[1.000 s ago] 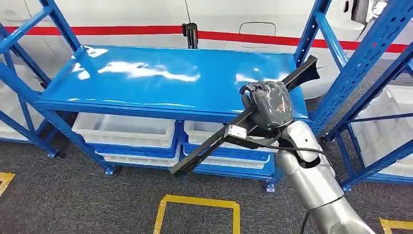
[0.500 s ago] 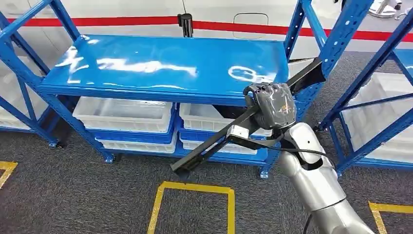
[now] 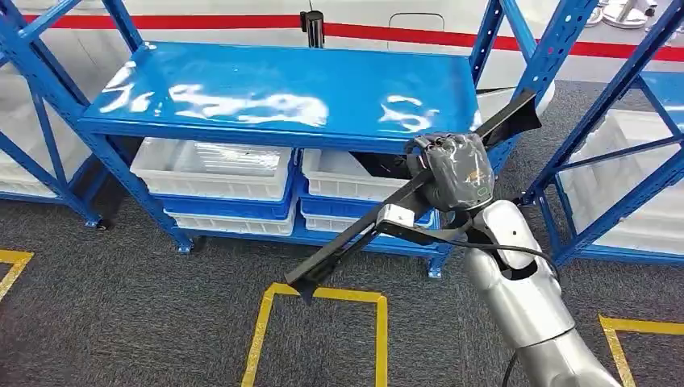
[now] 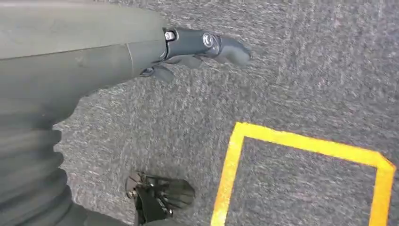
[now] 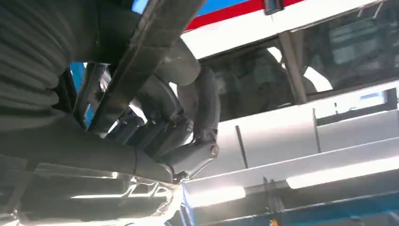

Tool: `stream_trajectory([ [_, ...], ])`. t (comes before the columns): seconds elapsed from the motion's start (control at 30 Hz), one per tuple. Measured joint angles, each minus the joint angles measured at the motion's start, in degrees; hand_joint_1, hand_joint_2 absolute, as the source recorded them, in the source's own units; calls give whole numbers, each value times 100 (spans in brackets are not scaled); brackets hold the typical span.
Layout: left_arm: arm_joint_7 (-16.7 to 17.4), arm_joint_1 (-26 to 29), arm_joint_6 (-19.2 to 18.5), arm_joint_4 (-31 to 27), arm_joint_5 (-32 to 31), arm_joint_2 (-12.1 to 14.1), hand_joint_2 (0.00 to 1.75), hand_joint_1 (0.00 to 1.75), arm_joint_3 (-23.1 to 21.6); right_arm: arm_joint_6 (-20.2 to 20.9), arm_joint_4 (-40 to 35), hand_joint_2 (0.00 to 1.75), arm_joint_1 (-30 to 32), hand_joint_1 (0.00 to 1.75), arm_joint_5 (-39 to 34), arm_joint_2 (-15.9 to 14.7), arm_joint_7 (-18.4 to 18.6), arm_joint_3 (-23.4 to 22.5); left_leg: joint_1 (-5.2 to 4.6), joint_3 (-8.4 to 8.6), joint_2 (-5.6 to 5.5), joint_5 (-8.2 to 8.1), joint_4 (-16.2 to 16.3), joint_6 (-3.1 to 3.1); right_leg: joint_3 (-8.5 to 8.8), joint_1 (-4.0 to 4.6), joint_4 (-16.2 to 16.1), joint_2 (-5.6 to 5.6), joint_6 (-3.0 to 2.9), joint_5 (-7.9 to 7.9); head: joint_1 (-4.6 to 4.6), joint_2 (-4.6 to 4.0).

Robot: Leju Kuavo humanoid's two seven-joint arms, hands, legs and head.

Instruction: Take the parts from the cabinet and place them on the table.

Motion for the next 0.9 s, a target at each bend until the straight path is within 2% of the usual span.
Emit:
stream_trajectory([
  [0.03,4,-9,0,0,-7,-13,175,0,0,4,-4,175,-11,175,9,-28,2,-15,18,-69,34,126,-41,64,-146,4,206,7,-69,-297,2,0],
  [0.07,13,-19,0,0,-18,-17,175,0,0,20,-4,175,-19,175,13,-28,18,-24,13,-178,41,204,-36,126,-282,8,573,10,-162,-678,20,0],
  [0.1,17,-20,6,-2,-17,-17,175,0,2,35,-4,175,-18,175,20,-39,18,-39,-4,-274,43,280,-36,132,-369,12,1020,8,-210,-1006,37,0],
  [0.13,24,-19,20,-2,-17,-17,175,0,2,46,-4,175,-19,175,18,-50,24,-61,-18,-380,44,360,-31,141,-449,14,1492,10,-212,-1221,33,0],
  [0.17,31,-18,31,-2,-17,-17,175,0,2,55,-4,175,-18,175,15,-57,31,-90,-34,-479,46,440,-28,142,-462,13,1816,9,-156,-1215,55,0],
  [0.2,31,-18,35,0,-17,-28,175,0,2,63,-4,175,-21,175,15,-61,37,-109,-46,-580,46,509,-24,141,-399,14,1925,9,-81,-1069,50,0],
  [0.23,35,-18,35,0,-17,-33,175,0,2,85,-4,175,-36,175,15,-66,42,-120,-58,-668,47,581,-17,135,-238,26,1824,9,-11,-855,57,0],
  [0.27,37,-18,35,0,-17,-42,175,0,2,98,-4,175,-52,175,17,-66,46,-129,-69,-760,49,656,-16,121,68,45,1475,8,23,-667,52,0],
  [0.3,42,-18,35,0,-20,-48,175,0,2,98,-4,175,-77,175,18,-66,50,-140,-76,-814,47,716,-8,105,431,52,993,7,-12,-642,50,0],
  [0.33,44,-18,35,-2,-26,-50,175,0,2,101,-4,175,-110,175,17,-66,59,-149,-95,-857,47,760,8,77,900,68,382,4,-97,-809,52,0],
  [0.37,46,-19,37,-2,-28,-50,175,0,2,101,-7,175,-142,175,17,-66,59,-151,-123,-884,48,814,43,57,1213,117,-185,14,-138,-980,48,0],
  [0.4,50,-22,37,-2,-39,-50,175,0,2,105,-9,175,-162,175,13,-66,61,-162,-131,-914,50,882,37,43,1188,115,-214,21,-154,-1004,18,0],
  [0.43,55,-26,42,-2,-42,-39,175,0,2,105,-9,175,-163,175,11,-66,65,-168,-131,-932,48,918,31,38,1108,101,-215,26,-153,-972,26,0],
  [0.47,61,-16,42,0,-44,-39,175,0,2,122,-7,175,-155,175,9,-63,66,-173,-110,-949,29,955,31,25,1071,79,-203,17,-190,-947,22,0],
  [0.5,68,-1,46,0,-42,-28,175,0,2,149,2,175,-154,175,-7,-72,66,-177,-71,-998,20,897,65,-29,1043,-12,-208,-5,-265,-880,31,0],
  [0.53,81,8,48,2,-42,-35,175,0,2,166,4,175,-152,175,-35,-65,63,-179,-52,-1071,6,577,214,-87,991,-2,-207,-13,-338,-808,22,0],
  [0.57,87,16,46,2,-44,-46,175,0,2,186,4,175,-161,175,-99,-57,50,-184,-25,-1164,-3,157,543,-135,957,-3,-205,-23,-383,-741,-7,0],
  [0.6,89,14,48,0,-44,-46,175,0,2,232,4,175,-174,175,-161,-46,22,-190,8,-1268,-3,-172,968,-173,885,-4,-198,-21,-380,-672,-11,0],
  [0.63,90,7,48,0,-44,-44,175,0,2,253,4,175,-175,175,-218,-44,-4,-190,37,-1364,-3,-376,1394,-208,815,-5,-191,-21,-362,-617,-15,0],
  [0.67,90,5,48,0,-48,-44,175,0,2,286,11,175,-174,175,-297,-44,-24,-197,72,-1436,-2,-441,1811,-242,727,-11,-170,-22,-337,-563,-13,0],
  [0.7,92,6,48,0,-50,-44,175,0,2,310,20,175,-171,175,-347,-44,-37,-201,102,-1404,-1,-345,1961,-266,650,-29,-142,-24,-312,-523,-20,0],
  [0.73,94,6,48,0,-50,-44,175,0,2,330,24,175,-171,175,-380,-44,-42,-207,136,-1262,0,-166,1869,-295,576,-50,-107,-26,-277,-500,-15,0],
  [0.77,96,5,50,0,-50,-44,175,0,2,334,26,175,-172,175,-400,-44,-44,-221,175,-950,1,51,1486,-324,498,-74,-56,-27,-241,-477,-15,0],
  [0.8,96,4,50,0,-52,-39,175,0,2,334,24,175,-180,175,-409,-44,-48,-229,206,-577,1,169,979,-345,444,-97,-9,-28,-211,-459,-20,0],
  [0.83,96,-1,50,-2,-52,-42,175,0,2,334,24,175,-200,175,-411,-41,-52,-236,236,-257,-10,113,515,-365,402,-84,41,-29,-184,-445,-22,0],
  [0.87,96,-6,50,-2,-55,-44,175,0,2,334,24,175,-223,175,-415,-41,-52,-247,179,-108,-55,12,241,-378,347,-50,78,-24,-144,-417,-35,0],
  [0.9,98,-10,50,0,-59,-39,175,0,2,334,24,175,-239,175,-420,-31,-52,-247,179,-145,-67,5,230,-348,322,-45,70,-27,-69,-366,-9,0],
])
